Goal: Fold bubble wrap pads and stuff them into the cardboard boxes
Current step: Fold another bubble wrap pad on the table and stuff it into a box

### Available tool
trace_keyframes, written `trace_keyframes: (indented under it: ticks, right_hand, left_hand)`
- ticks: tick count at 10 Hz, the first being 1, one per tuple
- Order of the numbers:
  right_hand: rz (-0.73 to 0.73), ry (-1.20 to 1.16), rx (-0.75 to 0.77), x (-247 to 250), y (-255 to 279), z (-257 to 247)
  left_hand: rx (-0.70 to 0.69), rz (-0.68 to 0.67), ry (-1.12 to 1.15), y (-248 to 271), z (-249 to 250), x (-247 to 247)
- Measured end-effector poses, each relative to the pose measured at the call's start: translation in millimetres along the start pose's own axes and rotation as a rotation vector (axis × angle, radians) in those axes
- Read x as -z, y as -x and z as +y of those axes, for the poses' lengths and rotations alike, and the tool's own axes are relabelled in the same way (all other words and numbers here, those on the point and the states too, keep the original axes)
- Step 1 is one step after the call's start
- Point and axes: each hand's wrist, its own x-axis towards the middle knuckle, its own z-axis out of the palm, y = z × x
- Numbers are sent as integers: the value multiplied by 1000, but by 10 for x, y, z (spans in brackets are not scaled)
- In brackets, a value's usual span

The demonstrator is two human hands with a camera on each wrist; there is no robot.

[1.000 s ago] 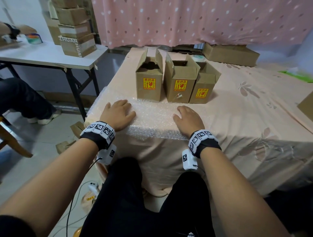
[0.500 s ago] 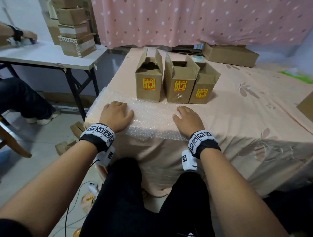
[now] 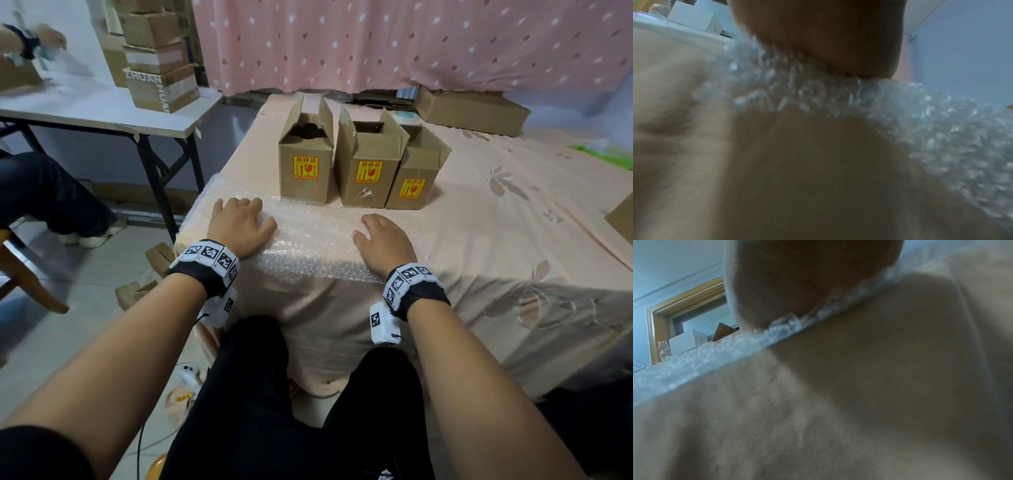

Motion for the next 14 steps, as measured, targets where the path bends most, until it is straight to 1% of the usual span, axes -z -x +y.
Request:
trace_keyframes:
  ticks: [2,4,5,6,7,9,11,12,13,14]
  right_hand:
    - [-2,-1,13,-30,3,13]
    - [0,5,10,-19,-3,14]
    - [2,3,9,-14,-6,10]
    - [6,8,14,-3,-5,12]
    - [4,6,12,-6,3,13]
    - [-5,5,2,0,2,2]
    - [-12,53,27,7,-1,-15]
    - [-20,178,24,19,4,-53]
    - [172,407,86,159,37,-200]
    - [155,452,242,169,48,-313]
  left_hand:
    - [-22,57,94,59,-30,-41]
    - [-7,40,121,74,-77,-73]
    - [104,19,300,36,-110,-33]
    - [243,13,387,-42,-210,41]
    - [343,-34,342,-126,-346,112]
    - [339,-15,356,-126,-358,213]
    - [289,11,326,-147,-256,320]
    - [344,26,479,-185,-170,410]
    - [411,-41,829,-244,60,617]
    - [398,-65,1076,-299,263,757]
